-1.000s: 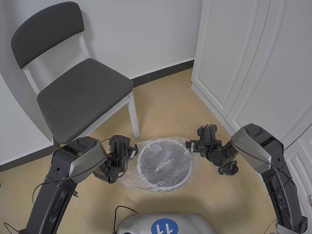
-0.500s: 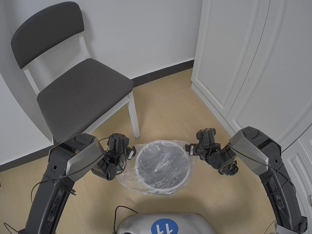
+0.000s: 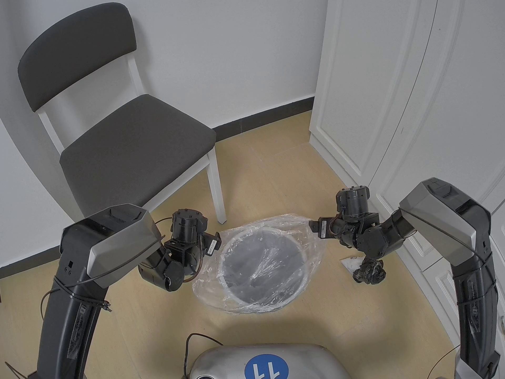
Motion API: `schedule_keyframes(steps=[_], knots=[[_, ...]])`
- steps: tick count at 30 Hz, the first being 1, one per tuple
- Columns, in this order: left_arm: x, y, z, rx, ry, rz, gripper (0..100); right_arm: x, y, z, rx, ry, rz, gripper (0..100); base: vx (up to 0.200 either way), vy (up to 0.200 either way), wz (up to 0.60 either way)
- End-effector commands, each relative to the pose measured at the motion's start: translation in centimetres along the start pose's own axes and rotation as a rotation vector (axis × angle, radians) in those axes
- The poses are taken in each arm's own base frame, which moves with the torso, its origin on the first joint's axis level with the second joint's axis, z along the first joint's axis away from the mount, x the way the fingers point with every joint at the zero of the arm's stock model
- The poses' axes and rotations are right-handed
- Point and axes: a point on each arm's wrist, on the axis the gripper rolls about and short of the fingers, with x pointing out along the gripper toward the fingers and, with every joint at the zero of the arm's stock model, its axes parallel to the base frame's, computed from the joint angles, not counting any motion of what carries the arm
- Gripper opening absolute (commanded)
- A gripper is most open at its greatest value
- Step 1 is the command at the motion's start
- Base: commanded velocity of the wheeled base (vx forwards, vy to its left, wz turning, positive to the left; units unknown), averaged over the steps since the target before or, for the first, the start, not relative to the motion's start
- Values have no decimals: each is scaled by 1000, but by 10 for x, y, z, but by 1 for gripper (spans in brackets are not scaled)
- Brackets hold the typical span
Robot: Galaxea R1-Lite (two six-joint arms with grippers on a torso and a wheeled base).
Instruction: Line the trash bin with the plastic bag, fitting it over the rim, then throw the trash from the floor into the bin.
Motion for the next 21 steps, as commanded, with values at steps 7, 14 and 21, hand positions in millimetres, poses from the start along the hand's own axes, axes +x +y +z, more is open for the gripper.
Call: schedule_keyframes(steps=[7,14,21], knots=[[-12,3,1,0,-10,-1,100,14,-11,-23,-52,97,54,100,0,0,0],[-13,3,2,-8,-22,2,100,16,-8,-30,58,145,173,100,0,0,0],[-21,0,4,-5,-33,-8,100,-6,-2,-1,244,140,315,100,0,0,0]])
